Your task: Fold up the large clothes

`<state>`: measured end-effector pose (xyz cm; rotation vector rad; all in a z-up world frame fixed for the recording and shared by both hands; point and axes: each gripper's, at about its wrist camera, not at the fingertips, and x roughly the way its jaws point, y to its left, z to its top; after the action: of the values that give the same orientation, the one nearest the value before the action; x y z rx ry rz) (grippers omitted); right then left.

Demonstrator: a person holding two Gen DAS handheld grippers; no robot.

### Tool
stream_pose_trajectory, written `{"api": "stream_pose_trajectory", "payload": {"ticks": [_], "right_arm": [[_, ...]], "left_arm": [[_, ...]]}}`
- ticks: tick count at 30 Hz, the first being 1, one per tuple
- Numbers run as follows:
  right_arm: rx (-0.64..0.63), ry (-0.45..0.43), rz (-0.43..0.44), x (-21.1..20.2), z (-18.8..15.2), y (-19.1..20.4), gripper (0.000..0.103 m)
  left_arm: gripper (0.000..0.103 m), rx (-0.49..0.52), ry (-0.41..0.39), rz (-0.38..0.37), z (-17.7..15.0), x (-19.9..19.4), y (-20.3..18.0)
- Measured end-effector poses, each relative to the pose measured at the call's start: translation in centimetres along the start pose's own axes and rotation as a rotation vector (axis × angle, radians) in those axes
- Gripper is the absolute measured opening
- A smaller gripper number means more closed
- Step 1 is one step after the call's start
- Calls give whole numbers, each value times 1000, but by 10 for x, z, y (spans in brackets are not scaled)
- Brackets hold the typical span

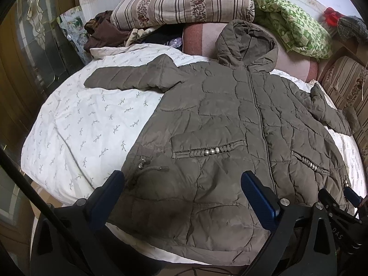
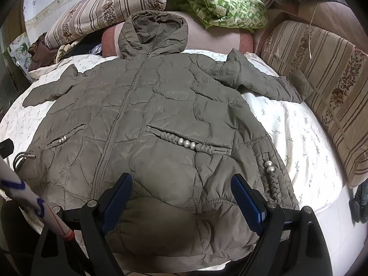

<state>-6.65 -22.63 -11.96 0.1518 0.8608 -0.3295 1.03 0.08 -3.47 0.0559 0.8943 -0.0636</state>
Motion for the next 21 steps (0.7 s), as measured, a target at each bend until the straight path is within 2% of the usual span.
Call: {"api": "stream_pose_trajectory", "payload": {"ticks": [8, 11, 15, 17, 19, 21], "right_arm": [[-9, 10, -3, 3, -1, 3, 90], [-12, 11, -5, 3, -1, 3, 90], [1, 9, -12, 4, -2, -1, 90], [13, 15, -15, 5, -2, -4, 90], [25, 28, -15, 8, -3, -6, 90], [27, 44, -7, 12, -4, -5, 90]], "left_arm": [[96, -16, 37, -23, -3, 11, 8], [96, -38, 27, -7, 2, 14, 29], [96, -136, 18, 34, 7, 28, 85], [96, -154, 42, 38, 5, 41, 105], [96, -145, 89, 11, -1, 59, 115], [95, -117, 151, -55, -10, 78, 116]]}}
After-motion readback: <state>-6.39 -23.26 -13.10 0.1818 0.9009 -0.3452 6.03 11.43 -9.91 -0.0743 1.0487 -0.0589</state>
